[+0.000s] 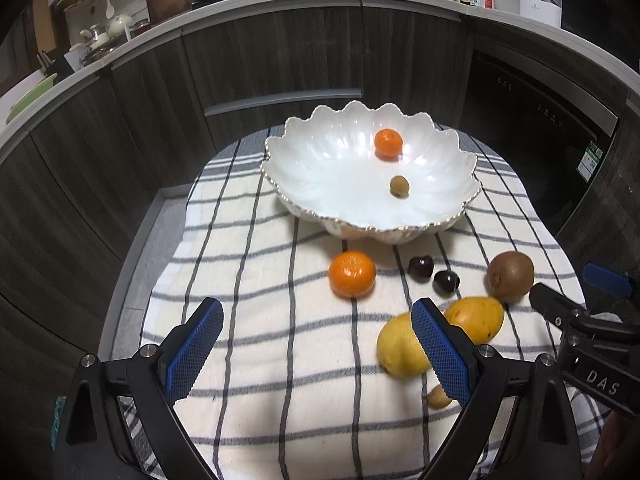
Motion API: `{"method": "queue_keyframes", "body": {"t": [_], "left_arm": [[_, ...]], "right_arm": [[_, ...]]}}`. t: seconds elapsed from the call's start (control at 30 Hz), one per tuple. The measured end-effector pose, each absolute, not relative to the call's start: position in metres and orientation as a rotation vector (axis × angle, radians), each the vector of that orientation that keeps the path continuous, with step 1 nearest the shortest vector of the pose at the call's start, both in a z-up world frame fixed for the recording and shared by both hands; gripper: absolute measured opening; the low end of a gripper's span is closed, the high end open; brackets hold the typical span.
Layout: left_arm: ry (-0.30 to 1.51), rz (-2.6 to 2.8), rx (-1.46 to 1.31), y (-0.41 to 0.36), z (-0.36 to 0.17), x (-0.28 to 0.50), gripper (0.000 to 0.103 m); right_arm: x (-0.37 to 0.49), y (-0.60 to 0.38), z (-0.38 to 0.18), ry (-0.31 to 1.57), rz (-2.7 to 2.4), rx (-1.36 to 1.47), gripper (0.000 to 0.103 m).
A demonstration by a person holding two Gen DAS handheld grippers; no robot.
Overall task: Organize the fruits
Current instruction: 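Move the right tool to the green apple while the left tool withdraws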
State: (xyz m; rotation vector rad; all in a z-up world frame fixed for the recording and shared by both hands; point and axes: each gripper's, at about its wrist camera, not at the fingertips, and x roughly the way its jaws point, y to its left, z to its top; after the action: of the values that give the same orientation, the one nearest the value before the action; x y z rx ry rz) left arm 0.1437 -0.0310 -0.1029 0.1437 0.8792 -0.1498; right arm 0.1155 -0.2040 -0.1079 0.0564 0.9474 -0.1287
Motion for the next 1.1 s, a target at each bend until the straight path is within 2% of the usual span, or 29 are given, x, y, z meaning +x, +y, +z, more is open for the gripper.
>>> {"method": "queue_keyframes", "body": {"t": [0.9,1.0,1.07,1.1], "left_arm": [[0.969,-0.078,0.104,0.009,-0.142,0.108,0.096],[0.977,-0.080,0.103,0.009,-0.145,0.109,0.096],[0.982,-0.079,0.103,0.008,-0.146,0.110,0.096],[0.984,-0.079,0.105,0.007,-0.147,0.110,0.096]], "right_arm": [[0.093,-0.164,-0.171,1.090,-0.074,0.016,0.077],[0.095,-0.164,-0.176,1.095,-0.075,0.014,0.069],[0.096,-0.164,-0.180,1.106,-0.068,0.020,0.059],[0.098,-0.163,-0.183,1.115,-0.068,0.019,0.059]]}}
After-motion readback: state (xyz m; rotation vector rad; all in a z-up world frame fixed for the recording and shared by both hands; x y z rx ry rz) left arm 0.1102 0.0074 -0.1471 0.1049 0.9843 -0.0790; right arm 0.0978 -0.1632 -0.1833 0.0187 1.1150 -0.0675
